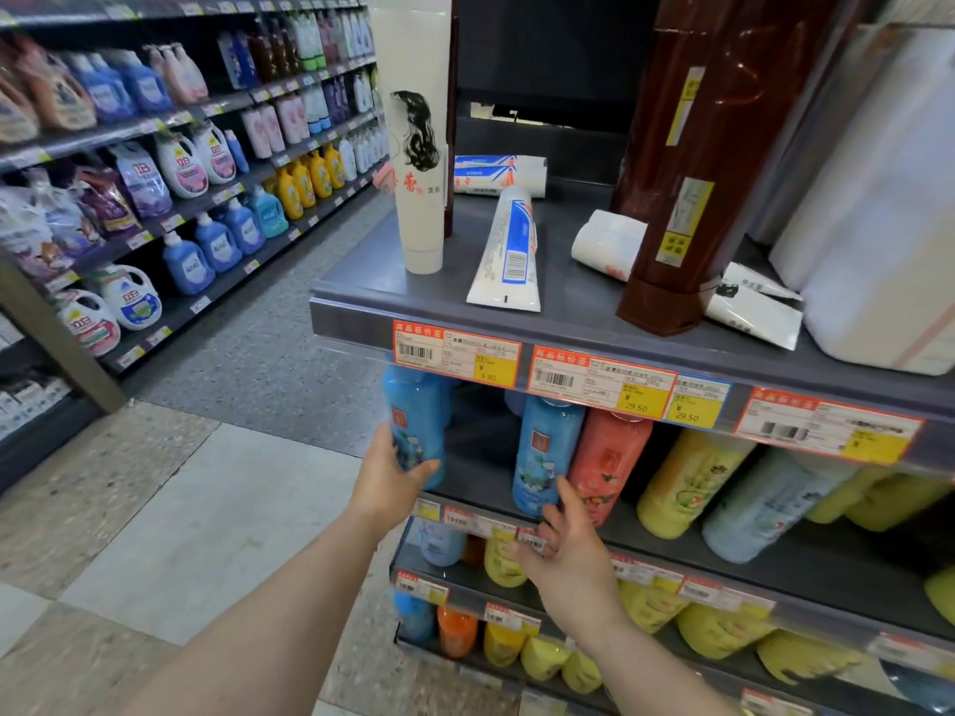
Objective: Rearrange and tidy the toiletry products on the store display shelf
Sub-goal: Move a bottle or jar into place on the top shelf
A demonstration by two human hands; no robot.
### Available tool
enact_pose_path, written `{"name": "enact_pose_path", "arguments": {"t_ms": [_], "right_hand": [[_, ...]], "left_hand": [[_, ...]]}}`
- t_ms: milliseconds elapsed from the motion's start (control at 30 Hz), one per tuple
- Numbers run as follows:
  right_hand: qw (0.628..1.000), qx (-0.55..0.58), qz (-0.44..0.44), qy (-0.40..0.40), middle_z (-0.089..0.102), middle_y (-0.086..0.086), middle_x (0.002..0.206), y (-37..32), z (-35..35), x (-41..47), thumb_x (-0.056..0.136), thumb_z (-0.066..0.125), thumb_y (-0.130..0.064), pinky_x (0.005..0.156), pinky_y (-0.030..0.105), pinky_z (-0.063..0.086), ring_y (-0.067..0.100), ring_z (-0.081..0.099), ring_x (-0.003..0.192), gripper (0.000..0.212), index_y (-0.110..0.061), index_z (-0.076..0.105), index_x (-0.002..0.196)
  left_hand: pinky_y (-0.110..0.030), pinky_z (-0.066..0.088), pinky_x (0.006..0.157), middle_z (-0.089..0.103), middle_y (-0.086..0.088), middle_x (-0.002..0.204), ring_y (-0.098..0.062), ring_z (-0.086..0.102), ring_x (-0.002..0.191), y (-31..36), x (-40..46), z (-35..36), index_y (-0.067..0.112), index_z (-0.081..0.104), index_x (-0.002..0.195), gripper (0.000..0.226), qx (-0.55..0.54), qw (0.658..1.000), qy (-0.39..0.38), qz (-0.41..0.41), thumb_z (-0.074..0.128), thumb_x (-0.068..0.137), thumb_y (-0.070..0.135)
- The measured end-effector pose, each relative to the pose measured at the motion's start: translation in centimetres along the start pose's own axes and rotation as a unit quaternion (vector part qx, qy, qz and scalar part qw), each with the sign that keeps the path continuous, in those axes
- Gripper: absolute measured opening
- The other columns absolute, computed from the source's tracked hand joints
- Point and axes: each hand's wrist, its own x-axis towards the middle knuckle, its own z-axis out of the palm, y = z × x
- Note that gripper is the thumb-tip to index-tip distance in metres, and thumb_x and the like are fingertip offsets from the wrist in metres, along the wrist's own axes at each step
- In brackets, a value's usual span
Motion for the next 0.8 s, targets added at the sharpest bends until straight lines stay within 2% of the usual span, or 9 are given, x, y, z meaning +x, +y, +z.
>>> {"name": "enact_pose_path", "arguments": {"t_ms": [67,167,267,333,400,467,567,633,800], "right_hand": [[1.0,0.001,0.004,0.001,0.038,0.002,0.15,0.0,0.0,0.0,0.082,0.073,-0.008,0.11,0.039,0.038,0.015,0.043,0.132,0.092,-0.034,0.017,0.15],[1.0,-0.002,0.008,0.007,0.039,0.002,0.15,-0.2,0.0,-0.1,0.082,0.074,-0.009,0.109,0.041,0.039,0.015,0.045,0.131,0.091,-0.035,0.018,0.15],[1.0,-0.003,0.01,0.01,0.04,0.002,0.149,-0.5,0.1,-0.2,0.083,0.073,-0.011,0.108,0.04,0.04,0.016,0.046,0.13,0.09,-0.034,0.018,0.15],[1.0,-0.006,0.011,0.011,0.041,0.001,0.148,-0.8,0.1,-0.2,0.083,0.073,-0.012,0.107,0.038,0.041,0.015,0.047,0.129,0.089,-0.032,0.018,0.15],[1.0,0.0,0.012,0.012,0.043,0.001,0.146,-0.9,0.1,-0.1,0.083,0.073,-0.011,0.106,0.036,0.042,0.015,0.048,0.128,0.086,-0.031,0.02,0.149],[1.0,0.007,0.011,0.019,0.046,0.0,0.141,-0.7,-0.1,0.0,0.084,0.071,-0.008,0.104,0.033,0.043,0.015,0.049,0.126,0.082,-0.031,0.025,0.147],[0.998,-0.013,0.004,0.054,0.056,-0.007,0.127,-0.1,-0.7,0.1,0.084,0.071,-0.011,0.089,0.018,0.047,0.004,0.058,0.109,0.068,-0.031,0.036,0.14],[0.996,-0.029,0.005,0.087,0.061,-0.009,0.113,0.4,-1.4,0.2,0.084,0.07,-0.01,0.076,0.011,0.045,-0.001,0.059,0.096,0.054,-0.03,0.044,0.127],[0.986,-0.031,0.0,0.164,0.062,-0.003,0.098,1.6,-3.5,1.1,0.082,0.069,-0.004,0.068,0.014,0.045,0.01,0.061,0.087,0.039,-0.028,0.047,0.103]], "left_hand": [[-0.009,0.044,0.068,0.056,0.019,0.107,-0.001,0.057,0.096,0.1,-0.2,-0.1,0.031,0.043,0.121,0.053,-0.003,1.0,-0.003,-0.003,0.072,0.082,0.009],[-0.005,0.048,0.062,0.05,0.026,0.108,0.007,0.058,0.09,0.6,-1.1,-0.3,0.031,0.039,0.128,0.068,-0.028,0.999,0.018,-0.015,0.078,0.076,0.01],[-0.031,0.053,0.087,0.047,0.005,0.129,-0.012,0.055,0.113,0.5,-2.6,0.2,0.023,0.037,0.135,0.08,0.015,0.989,0.138,-0.048,0.084,0.07,0.026],[-0.025,0.049,0.077,0.048,0.005,0.119,-0.012,0.056,0.103,-0.1,-3.9,1.2,0.031,0.043,0.116,0.067,0.026,0.98,0.195,-0.031,0.086,0.065,0.035],[-0.014,0.041,0.069,0.049,0.011,0.109,-0.006,0.055,0.095,-0.5,-4.8,2.8,0.038,0.043,0.106,0.061,0.028,0.986,0.164,0.003,0.086,0.063,0.04],[-0.011,0.04,0.072,0.052,0.014,0.112,-0.004,0.055,0.099,-0.3,-4.7,4.6,0.038,0.047,0.111,0.061,0.034,0.995,0.09,0.032,0.085,0.065,0.04],[-0.025,0.045,0.094,0.046,0.011,0.127,-0.007,0.048,0.115,1.1,-3.3,7.3,0.022,0.043,0.135,0.082,0.061,0.996,-0.007,0.067,0.086,0.066,0.032],[-0.032,0.042,0.103,0.046,0.009,0.132,-0.009,0.047,0.121,2.2,-2.5,8.9,0.018,0.038,0.14,0.089,0.06,0.994,-0.06,0.074,0.087,0.065,0.023],[-0.034,0.053,0.089,0.065,-0.001,0.105,-0.014,0.064,0.101,2.6,-2.0,11.7,0.018,0.046,0.109,0.061,0.021,0.994,-0.106,0.029,0.087,0.064,0.013]]}}
